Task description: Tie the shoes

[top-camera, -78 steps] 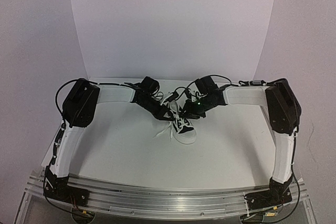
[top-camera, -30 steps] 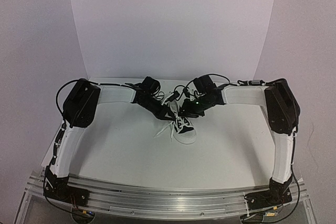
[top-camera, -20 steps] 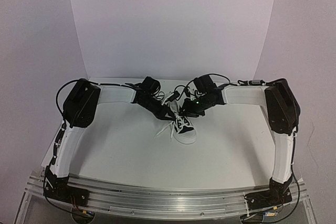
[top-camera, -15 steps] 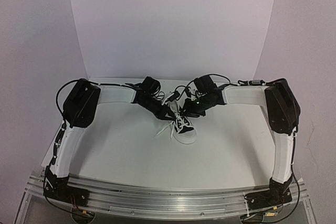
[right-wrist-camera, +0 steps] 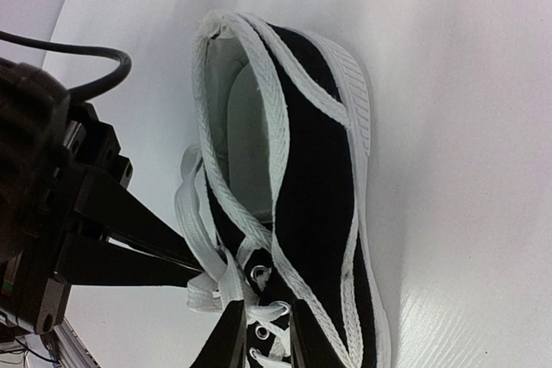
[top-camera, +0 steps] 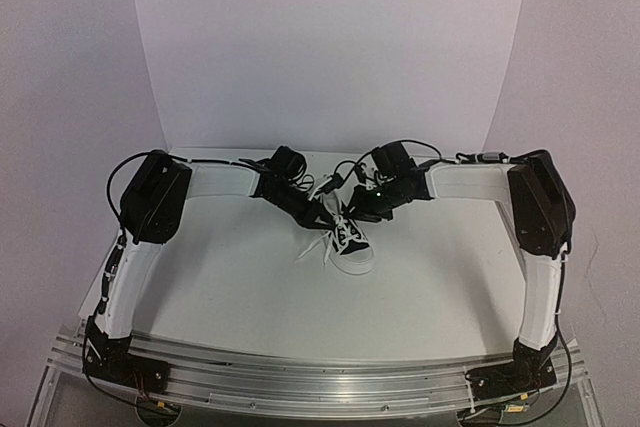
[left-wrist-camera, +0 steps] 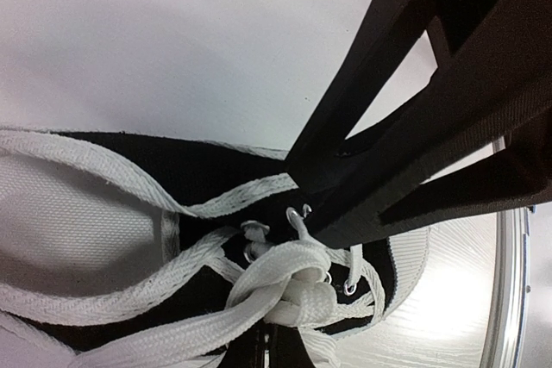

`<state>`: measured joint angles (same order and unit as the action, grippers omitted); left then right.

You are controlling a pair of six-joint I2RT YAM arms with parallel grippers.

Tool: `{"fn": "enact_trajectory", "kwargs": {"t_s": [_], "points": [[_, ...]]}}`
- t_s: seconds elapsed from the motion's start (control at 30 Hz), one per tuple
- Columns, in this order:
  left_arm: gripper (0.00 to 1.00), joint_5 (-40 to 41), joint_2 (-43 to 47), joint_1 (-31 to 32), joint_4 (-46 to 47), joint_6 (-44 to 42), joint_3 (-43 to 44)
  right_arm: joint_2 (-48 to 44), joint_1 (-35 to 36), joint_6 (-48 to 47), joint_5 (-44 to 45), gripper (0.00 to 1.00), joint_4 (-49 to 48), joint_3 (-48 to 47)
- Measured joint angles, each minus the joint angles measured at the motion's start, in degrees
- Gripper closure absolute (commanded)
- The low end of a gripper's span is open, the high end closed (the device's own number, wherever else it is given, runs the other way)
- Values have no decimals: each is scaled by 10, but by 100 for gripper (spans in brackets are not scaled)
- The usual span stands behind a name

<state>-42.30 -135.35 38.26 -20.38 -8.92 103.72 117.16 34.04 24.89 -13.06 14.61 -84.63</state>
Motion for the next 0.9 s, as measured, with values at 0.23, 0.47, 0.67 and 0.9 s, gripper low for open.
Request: {"fn": "enact_trajectory", "kwargs": {"t_s": [0.23, 0.47, 0.67, 0.9], "points": [[100, 0, 0, 0, 0, 0, -1, 3, 0, 2, 0, 81, -1, 4], [100, 1, 0, 0, 4, 0, -6, 30, 4, 1, -8, 81, -7, -15], [100, 3, 0, 0, 10, -1, -11, 31, 4, 1, -30, 82, -16, -16], [100, 2, 0, 0, 12, -1, -11, 31, 4, 0, -57, 84, -33, -7]]}}
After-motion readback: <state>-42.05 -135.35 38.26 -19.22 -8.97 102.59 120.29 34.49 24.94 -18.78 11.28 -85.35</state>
